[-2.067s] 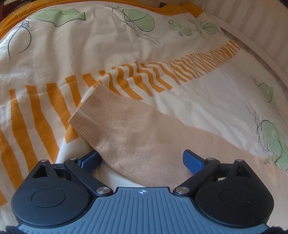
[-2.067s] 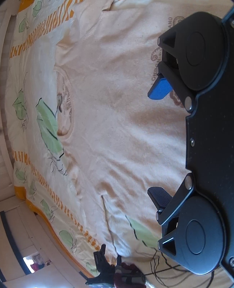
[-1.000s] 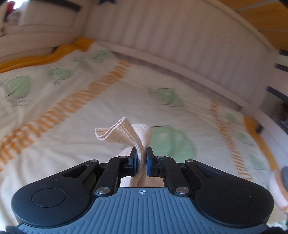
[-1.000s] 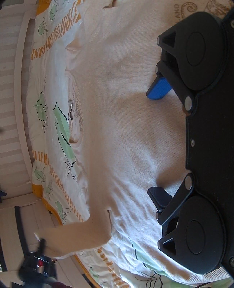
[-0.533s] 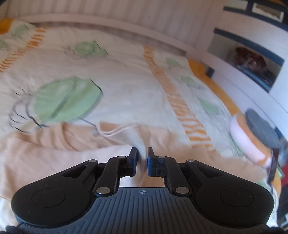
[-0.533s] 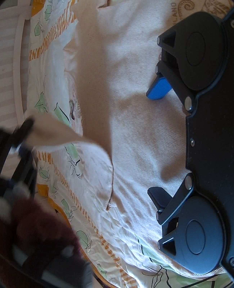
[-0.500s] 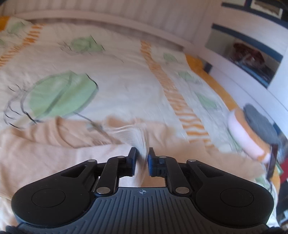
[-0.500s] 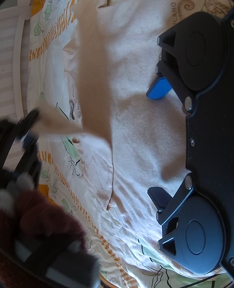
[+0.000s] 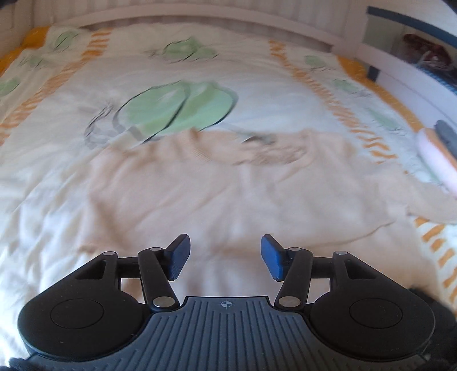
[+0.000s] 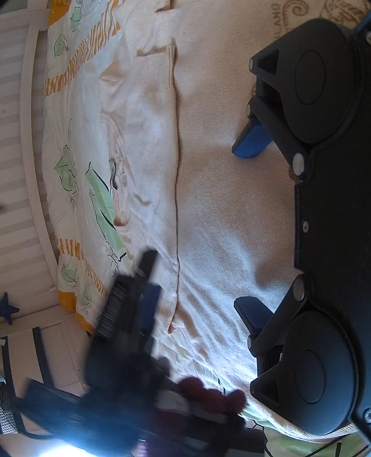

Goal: Fold small clothes
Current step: 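Lift the held sleeve with the left gripper across the sweater body, release, then move the right gripper to the other sleeve cuff and close on it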

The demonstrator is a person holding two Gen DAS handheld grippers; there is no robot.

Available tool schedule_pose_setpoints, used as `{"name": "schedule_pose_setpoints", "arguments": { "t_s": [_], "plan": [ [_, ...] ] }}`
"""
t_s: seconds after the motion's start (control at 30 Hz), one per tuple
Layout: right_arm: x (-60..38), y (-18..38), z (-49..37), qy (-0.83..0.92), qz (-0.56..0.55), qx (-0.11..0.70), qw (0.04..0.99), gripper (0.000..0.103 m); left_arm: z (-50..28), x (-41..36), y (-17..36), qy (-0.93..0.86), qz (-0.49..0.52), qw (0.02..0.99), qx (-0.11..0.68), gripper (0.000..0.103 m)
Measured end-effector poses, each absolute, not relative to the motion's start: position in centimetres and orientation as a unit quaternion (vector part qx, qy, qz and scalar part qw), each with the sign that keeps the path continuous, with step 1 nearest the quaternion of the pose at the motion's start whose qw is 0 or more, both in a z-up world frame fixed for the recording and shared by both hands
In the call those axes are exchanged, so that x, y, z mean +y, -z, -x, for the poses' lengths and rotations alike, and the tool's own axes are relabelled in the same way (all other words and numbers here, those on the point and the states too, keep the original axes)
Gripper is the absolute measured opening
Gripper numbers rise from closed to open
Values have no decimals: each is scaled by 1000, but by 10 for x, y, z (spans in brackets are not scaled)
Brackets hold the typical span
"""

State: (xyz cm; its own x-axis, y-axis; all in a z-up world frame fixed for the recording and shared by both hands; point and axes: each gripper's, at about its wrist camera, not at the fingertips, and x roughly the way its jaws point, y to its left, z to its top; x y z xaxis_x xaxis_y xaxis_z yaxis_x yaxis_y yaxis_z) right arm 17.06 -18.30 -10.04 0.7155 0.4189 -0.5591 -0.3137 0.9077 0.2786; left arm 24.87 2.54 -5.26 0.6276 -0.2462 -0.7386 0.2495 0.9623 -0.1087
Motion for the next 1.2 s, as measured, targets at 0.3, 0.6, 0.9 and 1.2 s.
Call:
{"name": "schedule_pose_setpoints", "arguments": {
  "t_s": [0.3,0.6,0.9,1.2],
  "plan": [
    [-178,100,-170,-195,-63,328,922,103,-245,76,72,112,35,899,421,53],
    [-210,63,-194,-182,-84,359,911,87,-238,76,83,119,30,905,407,54],
    [-284,60,-253,-78,-148,359,918,78,-222,66,93,97,14,928,359,58],
    [-297,78,-275,-86,-161,382,906,66,-220,65,94,89,12,932,352,59]
  ]
}}
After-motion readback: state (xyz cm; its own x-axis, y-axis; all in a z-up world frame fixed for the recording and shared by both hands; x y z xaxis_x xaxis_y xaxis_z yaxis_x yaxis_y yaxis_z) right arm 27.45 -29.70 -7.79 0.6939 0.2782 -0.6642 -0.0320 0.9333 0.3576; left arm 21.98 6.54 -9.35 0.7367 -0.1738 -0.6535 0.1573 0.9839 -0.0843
